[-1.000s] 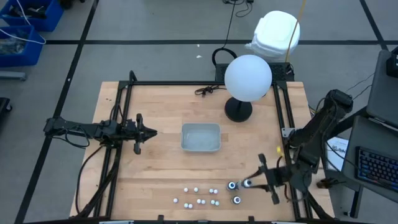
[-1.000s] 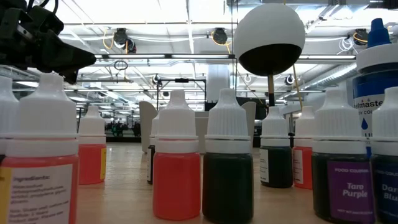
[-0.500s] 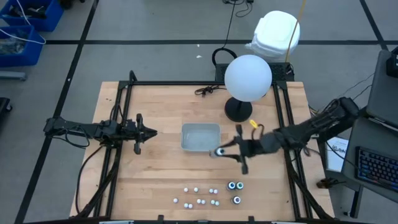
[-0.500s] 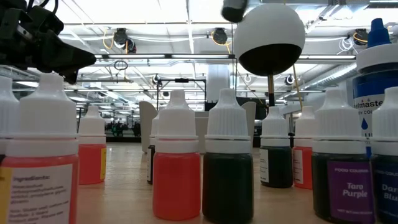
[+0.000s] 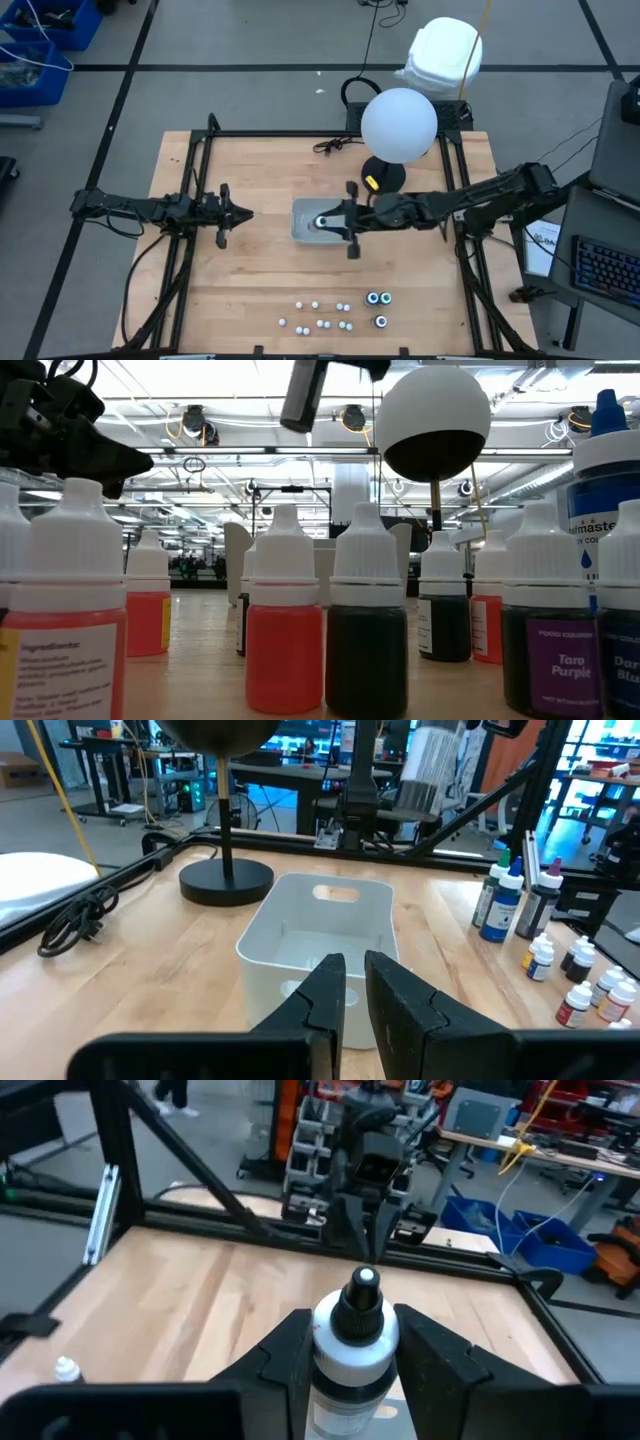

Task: Pick & Place food coloring
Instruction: Put the big black food coloring bottle into the gray bin

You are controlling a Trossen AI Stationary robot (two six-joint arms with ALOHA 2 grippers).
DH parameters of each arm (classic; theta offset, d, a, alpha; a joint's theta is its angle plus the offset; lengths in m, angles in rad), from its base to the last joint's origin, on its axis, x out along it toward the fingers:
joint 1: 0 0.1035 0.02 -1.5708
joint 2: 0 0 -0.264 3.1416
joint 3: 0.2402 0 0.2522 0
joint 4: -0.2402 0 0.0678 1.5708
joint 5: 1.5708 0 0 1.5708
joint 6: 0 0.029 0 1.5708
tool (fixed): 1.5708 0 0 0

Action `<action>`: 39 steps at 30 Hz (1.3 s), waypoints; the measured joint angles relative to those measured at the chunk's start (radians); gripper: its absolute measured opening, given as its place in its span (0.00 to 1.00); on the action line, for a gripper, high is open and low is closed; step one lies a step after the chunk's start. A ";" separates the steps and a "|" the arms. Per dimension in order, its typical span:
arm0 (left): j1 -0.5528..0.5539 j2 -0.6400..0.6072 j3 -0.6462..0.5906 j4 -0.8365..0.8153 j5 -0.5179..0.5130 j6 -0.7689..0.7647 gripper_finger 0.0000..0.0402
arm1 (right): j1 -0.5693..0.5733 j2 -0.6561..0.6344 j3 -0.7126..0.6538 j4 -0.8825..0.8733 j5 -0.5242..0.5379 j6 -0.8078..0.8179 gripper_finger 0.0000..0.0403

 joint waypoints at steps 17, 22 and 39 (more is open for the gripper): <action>0.001 0.000 0.000 -0.001 0.000 0.020 0.12 | -0.123 0.094 0.003 0.135 -0.073 0.050 0.27; 0.001 0.000 0.000 0.005 -0.001 0.018 0.12 | -0.141 0.184 0.001 0.181 -0.073 0.054 0.28; 0.001 0.000 -0.001 0.012 -0.002 0.032 0.12 | -0.185 0.345 0.002 0.254 -0.019 0.065 0.27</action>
